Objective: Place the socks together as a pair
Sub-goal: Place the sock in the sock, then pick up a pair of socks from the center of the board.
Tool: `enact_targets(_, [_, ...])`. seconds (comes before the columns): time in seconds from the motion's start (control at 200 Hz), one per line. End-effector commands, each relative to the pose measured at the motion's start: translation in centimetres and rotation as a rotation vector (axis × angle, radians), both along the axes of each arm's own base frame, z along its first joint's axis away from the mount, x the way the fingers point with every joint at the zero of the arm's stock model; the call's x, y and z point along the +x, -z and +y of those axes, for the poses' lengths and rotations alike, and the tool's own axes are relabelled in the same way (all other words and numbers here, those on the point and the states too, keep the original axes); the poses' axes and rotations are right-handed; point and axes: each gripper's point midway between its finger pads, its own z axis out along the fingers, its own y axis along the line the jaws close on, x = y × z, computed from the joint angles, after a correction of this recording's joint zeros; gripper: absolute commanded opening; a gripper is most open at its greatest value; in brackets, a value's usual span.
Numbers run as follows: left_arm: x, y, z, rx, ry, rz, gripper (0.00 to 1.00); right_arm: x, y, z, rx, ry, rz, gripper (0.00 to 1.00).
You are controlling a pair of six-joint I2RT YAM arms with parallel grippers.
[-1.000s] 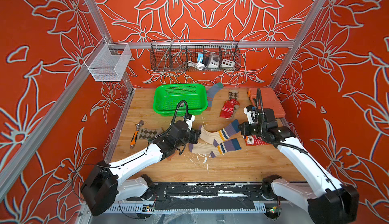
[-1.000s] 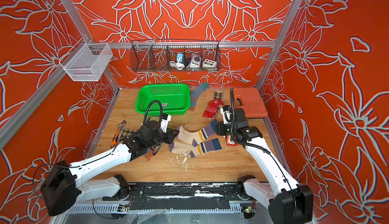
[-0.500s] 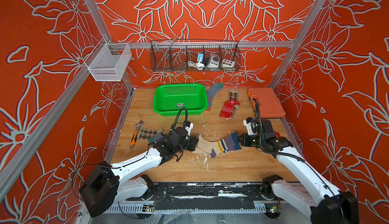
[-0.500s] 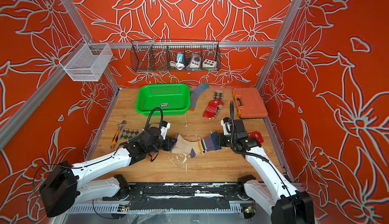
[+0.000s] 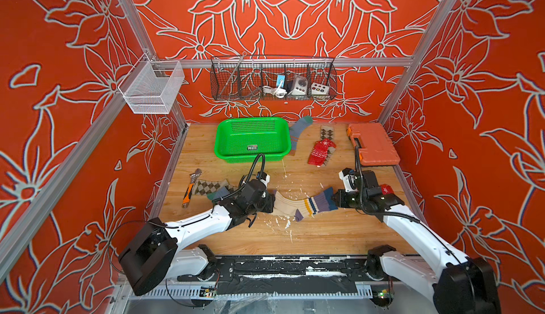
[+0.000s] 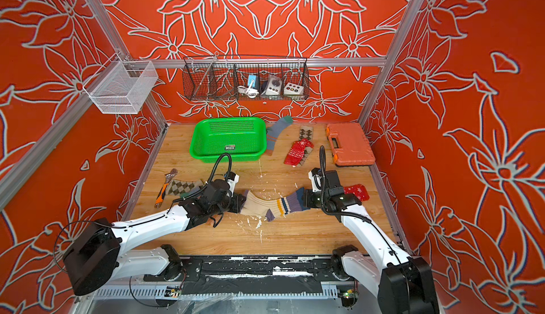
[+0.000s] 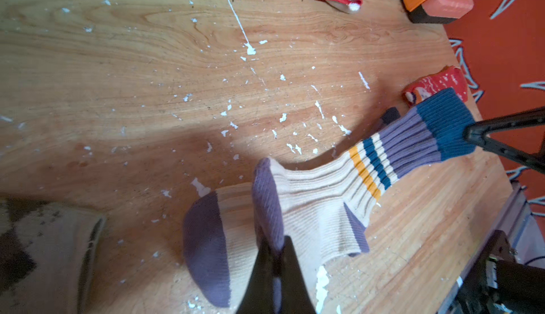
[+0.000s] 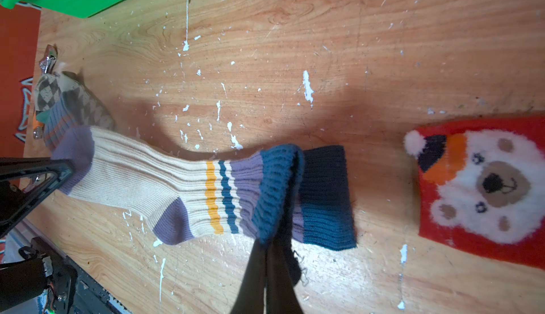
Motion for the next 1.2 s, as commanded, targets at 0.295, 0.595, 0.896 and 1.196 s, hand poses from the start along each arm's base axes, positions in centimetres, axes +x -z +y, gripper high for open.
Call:
enact_targets(0.295, [0.5,2.6,1.4,0.123,-0.033,0.017,0.00,0.8,3.2,-0.9,-0.062,0.040,0.022,0.00])
enact_targets(0.595, [0.4,1.9,1.1,0.099,-0.020,0.016,0.00,0.3,1.8,-0.3,-0.013,0.028,0.005,0.00])
enact_targets(0.896, [0.1,-0.8,0.5,0.028,0.006,0.002,0.00,-0.9,0.0,-0.3,0.020,0.023,-0.017,0.00])
enact_targets(1.196, [0.2,-1.3,0.9,-0.015,0.008,0.013,0.00,-1.2,1.0,0.0,0.039,0.018,0.003,0.00])
